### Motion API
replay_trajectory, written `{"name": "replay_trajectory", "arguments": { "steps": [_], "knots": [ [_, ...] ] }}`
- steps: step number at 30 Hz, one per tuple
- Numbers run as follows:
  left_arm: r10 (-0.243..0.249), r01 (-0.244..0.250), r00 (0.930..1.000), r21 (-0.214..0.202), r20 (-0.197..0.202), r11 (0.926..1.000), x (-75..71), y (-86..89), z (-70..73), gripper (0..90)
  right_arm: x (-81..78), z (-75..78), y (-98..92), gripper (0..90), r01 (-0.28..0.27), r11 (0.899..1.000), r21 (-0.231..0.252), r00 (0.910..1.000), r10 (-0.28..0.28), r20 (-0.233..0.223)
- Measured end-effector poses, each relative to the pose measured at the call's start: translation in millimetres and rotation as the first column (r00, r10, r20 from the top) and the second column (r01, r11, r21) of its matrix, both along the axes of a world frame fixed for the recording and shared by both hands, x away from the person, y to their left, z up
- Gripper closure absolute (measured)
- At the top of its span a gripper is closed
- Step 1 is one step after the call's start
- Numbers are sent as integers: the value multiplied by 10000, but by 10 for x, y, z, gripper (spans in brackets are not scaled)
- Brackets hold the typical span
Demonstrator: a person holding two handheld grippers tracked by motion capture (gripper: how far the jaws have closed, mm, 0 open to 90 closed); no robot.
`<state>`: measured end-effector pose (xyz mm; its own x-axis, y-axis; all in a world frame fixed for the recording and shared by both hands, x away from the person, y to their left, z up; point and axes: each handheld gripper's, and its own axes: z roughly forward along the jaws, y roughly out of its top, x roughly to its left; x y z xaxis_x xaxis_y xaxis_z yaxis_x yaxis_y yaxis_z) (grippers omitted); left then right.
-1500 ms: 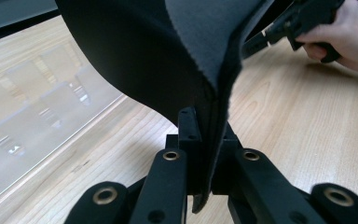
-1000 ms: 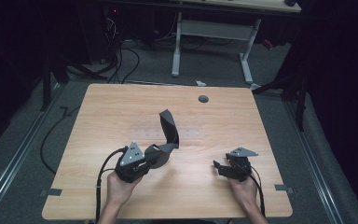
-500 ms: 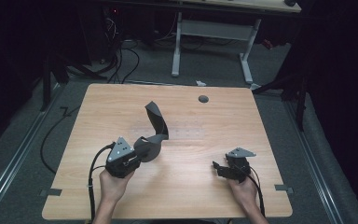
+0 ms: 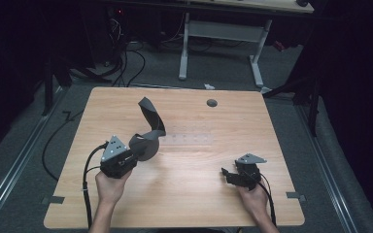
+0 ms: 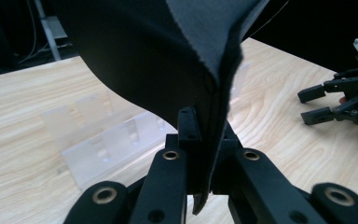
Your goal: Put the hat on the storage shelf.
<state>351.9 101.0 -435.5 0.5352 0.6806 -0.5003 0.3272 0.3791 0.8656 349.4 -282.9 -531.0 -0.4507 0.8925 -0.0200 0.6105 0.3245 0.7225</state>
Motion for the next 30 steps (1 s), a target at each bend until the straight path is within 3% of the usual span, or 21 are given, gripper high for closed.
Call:
{"name": "replay_trajectory", "arguments": {
  "steps": [15, 27, 30],
  "knots": [
    [489, -481, 9986, -385, 212, 9981, 170, 175, 107, 866, 1, 0, 3, 326, -21, 10000, 0, 10000, 21, 0],
    [1095, -1091, 9939, -280, 136, 9936, 403, 256, 68, 866, -2, -1, 8, 325, -83, 10000, 23, 10000, 83, -12],
    [1459, -1460, 9890, 23, 232, 9893, 505, 258, 33, 866, -2, -1, 8, 325, -82, 10000, 22, 10000, 82, -12]
  ]
}}
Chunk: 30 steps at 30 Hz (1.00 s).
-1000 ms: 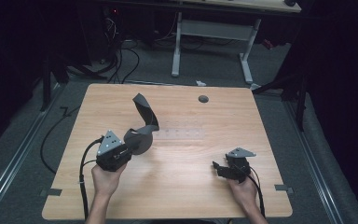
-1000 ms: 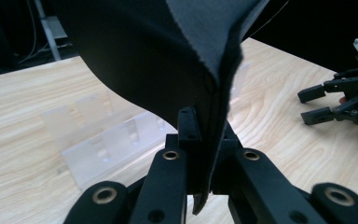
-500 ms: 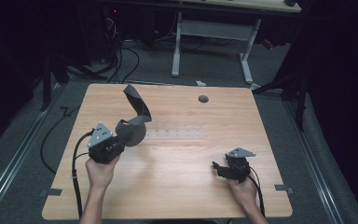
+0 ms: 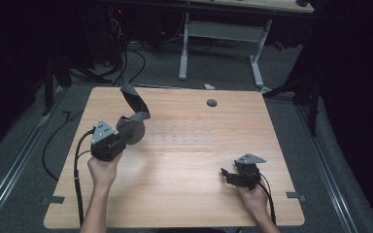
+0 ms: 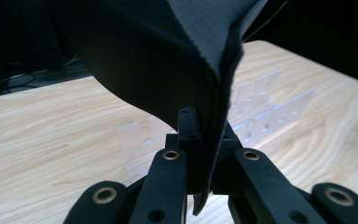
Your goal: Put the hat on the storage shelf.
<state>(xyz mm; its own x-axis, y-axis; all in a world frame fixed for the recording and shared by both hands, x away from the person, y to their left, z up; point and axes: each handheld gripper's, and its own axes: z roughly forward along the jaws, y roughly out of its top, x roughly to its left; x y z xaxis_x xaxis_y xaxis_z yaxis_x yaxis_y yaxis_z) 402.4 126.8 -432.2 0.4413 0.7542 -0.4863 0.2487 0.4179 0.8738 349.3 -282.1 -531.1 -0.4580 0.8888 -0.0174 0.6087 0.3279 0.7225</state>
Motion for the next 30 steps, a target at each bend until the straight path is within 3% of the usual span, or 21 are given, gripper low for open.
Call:
{"name": "replay_trajectory", "arguments": {
  "steps": [8, 16, 30],
  "knots": [
    [0, 0, 10000, 38, -24, 10000, 128, -24, -1, 866, 0, 0, 0, 326, 7, 10000, 6, 10000, -7, -4],
    [250, -247, 9995, 144, -210, 9996, 257, -60, -106, 866, 0, 1, 0, 326, 11, 10000, 14, 10000, -11, -10],
    [376, -370, 9992, 415, -154, 9985, 281, -75, -146, 866, -1, 1, 0, 326, 5, 10000, 11, 10000, -5, -10]
  ]
}}
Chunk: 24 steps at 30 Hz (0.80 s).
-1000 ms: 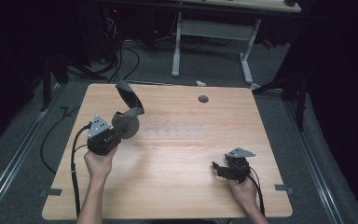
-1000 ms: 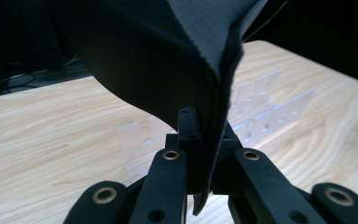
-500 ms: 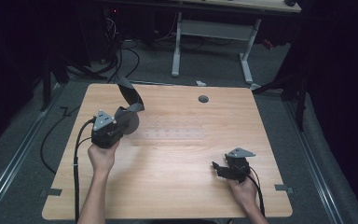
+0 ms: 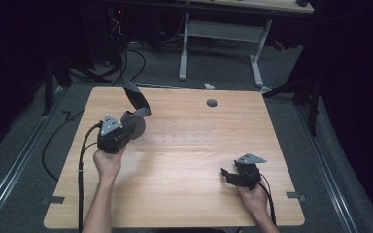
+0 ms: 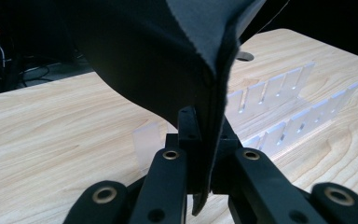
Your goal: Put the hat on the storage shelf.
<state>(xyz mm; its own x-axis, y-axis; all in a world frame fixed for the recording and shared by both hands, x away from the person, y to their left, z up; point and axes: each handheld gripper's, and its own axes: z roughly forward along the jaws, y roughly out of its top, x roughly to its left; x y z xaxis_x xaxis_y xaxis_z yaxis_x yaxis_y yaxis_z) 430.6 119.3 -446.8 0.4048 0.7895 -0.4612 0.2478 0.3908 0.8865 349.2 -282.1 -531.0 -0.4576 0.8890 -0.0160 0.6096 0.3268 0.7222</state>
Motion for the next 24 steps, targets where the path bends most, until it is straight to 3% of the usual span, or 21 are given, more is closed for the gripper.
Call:
{"name": "replay_trajectory", "arguments": {
  "steps": [2, 6, 24],
  "knots": [
    [53, -53, 10000, 141, 11, 9999, 2, 0, -14, 866, 0, -1, 0, 326, 2, 10000, -5, 10000, -2, 9],
    [74, -74, 10000, -54, -11, 10000, 7, 0, -27, 865, 0, 0, 0, 326, 0, 10000, 2, 10000, 0, 0],
    [53, -49, 9991, 85, -416, 10000, 63, -60, -225, 865, 0, 0, -1, 326, -4, 10000, -3, 10000, 4, 4]
  ]
}}
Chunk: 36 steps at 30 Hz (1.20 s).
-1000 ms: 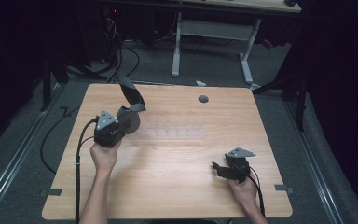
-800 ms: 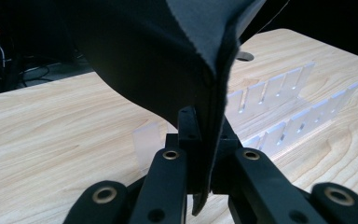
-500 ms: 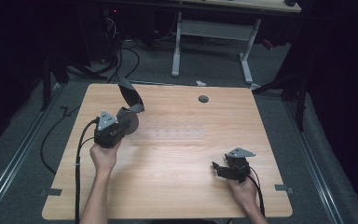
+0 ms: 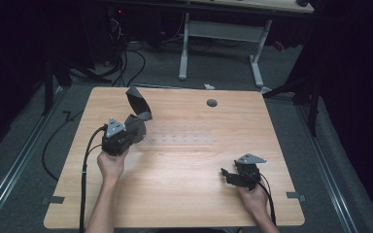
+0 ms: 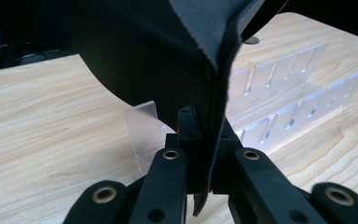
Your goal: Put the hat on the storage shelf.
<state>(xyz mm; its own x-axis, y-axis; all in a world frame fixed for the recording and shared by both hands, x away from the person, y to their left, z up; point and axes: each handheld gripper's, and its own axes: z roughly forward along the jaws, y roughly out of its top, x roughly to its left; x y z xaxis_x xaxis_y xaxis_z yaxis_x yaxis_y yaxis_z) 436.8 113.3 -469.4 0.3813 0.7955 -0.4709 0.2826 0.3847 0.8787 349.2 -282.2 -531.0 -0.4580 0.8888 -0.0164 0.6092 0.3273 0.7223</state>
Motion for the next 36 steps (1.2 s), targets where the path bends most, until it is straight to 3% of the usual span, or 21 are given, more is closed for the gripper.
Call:
{"name": "replay_trajectory", "arguments": {
  "steps": [9, 13, 22, 26, 36],
  "knots": [
    [-156, 160, 9997, 167, -210, 9997, -2, -28, -49, 860, 0, -1, 0, 326, 2, 10000, -2, 10000, -2, 6],
    [-94, 92, 9995, -43, -313, 9999, -17, 10, -71, 855, 0, 0, 0, 325, -1, 10000, 3, 10000, 1, -2],
    [-4, -1, 9982, -85, -598, 10000, -30, 77, -100, 805, 0, 0, 1, 325, 6, 10000, 2, 10000, -6, 0],
    [79, -79, 9982, 8, -597, 10000, -43, 87, -92, 748, 0, 0, 1, 325, 1, 10000, 2, 10000, -1, 2],
    [267, -265, 9988, 34, -417, 9996, -94, 126, -36, 474, -4, 0, 2, 325, 20, 10000, 2, 10000, -20, -10]
  ]
}}
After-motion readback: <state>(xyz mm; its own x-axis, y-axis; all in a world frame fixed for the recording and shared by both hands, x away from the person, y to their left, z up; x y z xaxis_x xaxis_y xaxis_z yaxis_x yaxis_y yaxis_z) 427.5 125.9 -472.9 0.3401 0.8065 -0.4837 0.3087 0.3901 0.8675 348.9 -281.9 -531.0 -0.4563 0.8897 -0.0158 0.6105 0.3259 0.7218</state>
